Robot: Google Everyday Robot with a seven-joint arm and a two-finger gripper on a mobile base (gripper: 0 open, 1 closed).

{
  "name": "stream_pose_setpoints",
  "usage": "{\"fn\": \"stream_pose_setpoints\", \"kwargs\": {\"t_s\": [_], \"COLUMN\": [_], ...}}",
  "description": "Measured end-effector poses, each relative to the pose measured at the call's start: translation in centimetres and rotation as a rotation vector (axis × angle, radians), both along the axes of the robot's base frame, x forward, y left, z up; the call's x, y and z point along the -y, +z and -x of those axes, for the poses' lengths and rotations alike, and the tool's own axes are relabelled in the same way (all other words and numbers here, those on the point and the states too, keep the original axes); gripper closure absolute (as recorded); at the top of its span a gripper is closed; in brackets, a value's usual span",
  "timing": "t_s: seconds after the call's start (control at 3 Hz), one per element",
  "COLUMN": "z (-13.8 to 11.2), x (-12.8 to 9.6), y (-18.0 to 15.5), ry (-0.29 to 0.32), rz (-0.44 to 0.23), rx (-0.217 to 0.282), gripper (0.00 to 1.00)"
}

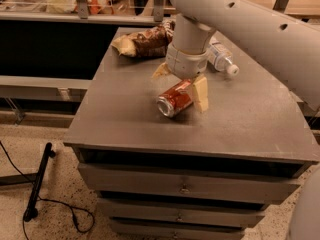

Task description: Move coke can near brown chip bag

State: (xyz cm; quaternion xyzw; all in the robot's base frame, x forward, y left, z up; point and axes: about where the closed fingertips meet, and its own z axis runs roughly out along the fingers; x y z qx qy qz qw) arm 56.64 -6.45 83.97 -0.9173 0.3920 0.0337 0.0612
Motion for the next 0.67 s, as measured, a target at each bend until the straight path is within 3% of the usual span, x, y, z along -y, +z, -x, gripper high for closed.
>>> {"fn": "stream_pose_setpoints", "kwargs": {"t_s": [0.33, 0.67], "z": [-0.82, -1.27], "x": [0.33, 0.85], "y": [-0.7, -0.33], "ry": [0.024, 0.008], "rz": [0.01, -0.008], "rx": [-0.008, -0.022], "gripper": [0.34, 0.58]}}
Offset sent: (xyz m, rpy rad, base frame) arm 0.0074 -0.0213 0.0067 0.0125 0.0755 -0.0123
